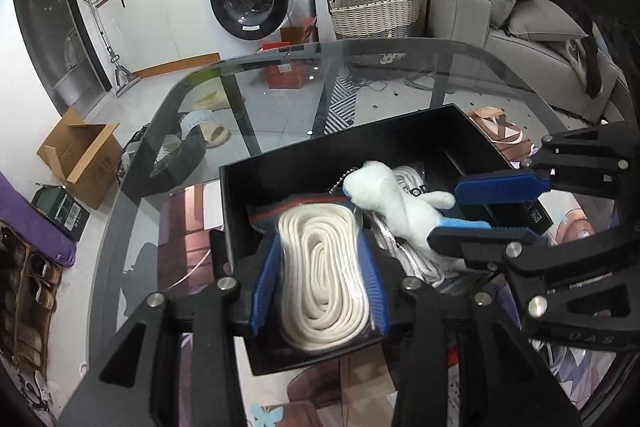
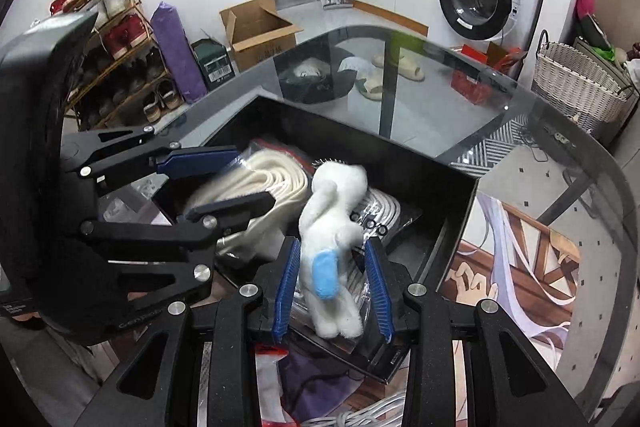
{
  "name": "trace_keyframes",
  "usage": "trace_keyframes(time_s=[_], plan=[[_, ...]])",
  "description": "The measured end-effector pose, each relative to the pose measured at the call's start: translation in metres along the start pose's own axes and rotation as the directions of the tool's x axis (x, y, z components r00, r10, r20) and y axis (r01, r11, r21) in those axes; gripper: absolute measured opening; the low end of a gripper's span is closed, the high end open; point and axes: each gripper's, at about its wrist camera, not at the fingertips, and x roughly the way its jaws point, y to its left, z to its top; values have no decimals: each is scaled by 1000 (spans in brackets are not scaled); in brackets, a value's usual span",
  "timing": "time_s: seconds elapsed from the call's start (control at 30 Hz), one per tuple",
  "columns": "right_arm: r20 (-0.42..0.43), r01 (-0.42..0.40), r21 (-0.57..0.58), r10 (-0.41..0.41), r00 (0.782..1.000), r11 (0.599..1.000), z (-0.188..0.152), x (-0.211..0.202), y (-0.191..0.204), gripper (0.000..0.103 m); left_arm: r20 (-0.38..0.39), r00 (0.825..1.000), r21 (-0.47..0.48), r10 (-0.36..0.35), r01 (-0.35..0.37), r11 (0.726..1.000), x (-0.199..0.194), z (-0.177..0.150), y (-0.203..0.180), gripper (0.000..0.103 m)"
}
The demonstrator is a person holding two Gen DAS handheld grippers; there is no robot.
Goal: Organize soft objects
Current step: 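Drop the rope into the box with the left gripper while the right drops the plush toy in, then reach the left gripper to the white medicine packet while the right reaches the white cable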
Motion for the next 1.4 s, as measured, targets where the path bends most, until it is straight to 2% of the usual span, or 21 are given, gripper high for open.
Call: trace_keyframes(time_s=[0.03, 0.1, 0.2, 0.27, 0.3, 0.33, 0.37, 0.47, 0.6, 0.77, 0.9, 1.0, 1.2, 1.4], plan=[[8, 2, 5, -2, 1000, 1000, 0, -3, 2, 34, 12, 1000, 5, 11, -11, 1000, -4, 1, -1, 58], [21, -3, 12, 3, 1000, 1000, 0, -10, 0, 34, 36, 999, 5, 27, -27, 1000, -13, 2, -1, 59], [35, -8, 28, 7, 999, 1000, -1, -21, 0, 35, 41, 999, -21, 2, -1, 1000, -28, 2, 1, 61], [48, -19, 44, 17, 999, 999, -5, -32, -3, 36, 52, 999, -45, -7, 9, 999, -40, 2, 3, 69], [55, -24, 50, 21, 998, 998, -7, -38, -4, 38, 65, 998, -55, -17, 21, 998, -46, 1, 4, 79], [64, -28, 58, 24, 998, 998, -10, -44, -5, 44, 80, 996, -62, -34, 39, 997, -53, 0, 5, 85], [71, -32, 68, 27, 997, 997, -14, -51, -6, 50, 90, 995, -67, -44, 50, 997, -58, -2, 5, 86], [84, -32, 84, 25, 996, 996, -24, -75, -8, 51, 80, 995, -82, -65, 72, 994, -72, -7, 2, 86], [61, -68, 109, 62, 996, 992, -43, -103, -16, 51, 22, 994, -101, -104, 106, 989, -80, -21, -11, 87], [-54, -115, 157, 125, 991, 981, -77, -92, -21, 51, -123, 968, -138, -219, 202, 970, -59, -48, -31, 87], [-131, -114, 179, 138, 982, 977, -92, -68, -21, 51, -207, 945, -172, -255, 221, 960, -38, -64, -38, 87], [-159, -102, 183, 131, 978, 978, -97, -57, -22, 51, -251, 932, -181, -261, 219, 959, -29, -71, -41, 87], [-189, -89, 175, 122, 974, 981, -102, -44, -21, 51, -295, 920, -187, -257, 209, 960, -17, -88, -37, 88], [-210, -77, 160, 110, 971, 984, -104, -35, -18, 51, -281, 936, -134, -212, 181, 974, -25, -106, -25, 86]])
